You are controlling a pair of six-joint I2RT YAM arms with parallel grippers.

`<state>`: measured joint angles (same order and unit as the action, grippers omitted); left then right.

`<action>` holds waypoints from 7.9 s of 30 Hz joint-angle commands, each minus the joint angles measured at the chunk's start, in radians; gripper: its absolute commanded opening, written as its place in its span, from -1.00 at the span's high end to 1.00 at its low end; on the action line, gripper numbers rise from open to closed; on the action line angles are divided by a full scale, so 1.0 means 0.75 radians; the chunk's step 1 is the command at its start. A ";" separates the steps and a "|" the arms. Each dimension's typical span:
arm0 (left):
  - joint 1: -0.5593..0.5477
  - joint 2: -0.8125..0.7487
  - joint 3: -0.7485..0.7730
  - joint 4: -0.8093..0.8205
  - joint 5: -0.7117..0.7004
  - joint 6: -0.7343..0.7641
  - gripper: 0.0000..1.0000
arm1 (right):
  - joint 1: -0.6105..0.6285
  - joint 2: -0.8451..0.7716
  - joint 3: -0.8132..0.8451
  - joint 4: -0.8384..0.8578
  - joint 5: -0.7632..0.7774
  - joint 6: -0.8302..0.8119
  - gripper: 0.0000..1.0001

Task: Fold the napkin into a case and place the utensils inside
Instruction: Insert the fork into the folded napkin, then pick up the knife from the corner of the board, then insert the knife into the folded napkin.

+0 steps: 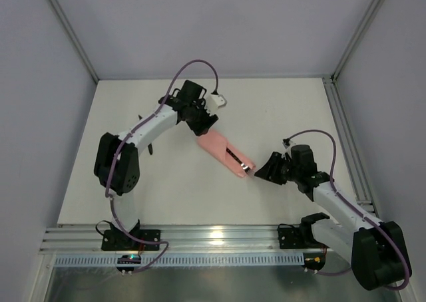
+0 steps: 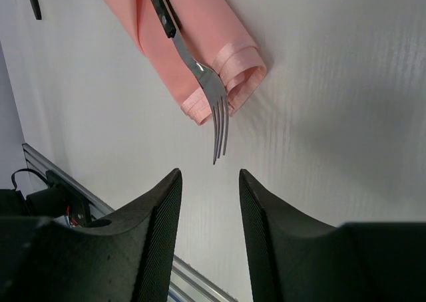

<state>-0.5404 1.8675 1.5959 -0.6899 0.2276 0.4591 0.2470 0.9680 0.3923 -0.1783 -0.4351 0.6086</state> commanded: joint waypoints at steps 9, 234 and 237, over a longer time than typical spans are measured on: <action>0.136 0.189 -0.009 0.243 0.138 -0.287 -0.09 | 0.010 0.098 -0.122 0.350 0.003 0.244 0.26; -0.527 0.179 0.159 -0.115 0.103 0.658 1.00 | 0.323 -0.437 0.586 -0.453 1.374 -0.284 -0.38; -0.541 0.256 0.259 -0.168 0.167 0.723 1.00 | 0.321 -0.487 0.555 -0.456 1.378 -0.263 -0.38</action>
<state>-0.9371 2.0418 1.6882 -0.7528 0.2760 0.8696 0.4927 0.6415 0.8158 -0.4763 0.5430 0.3820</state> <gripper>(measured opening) 0.041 0.693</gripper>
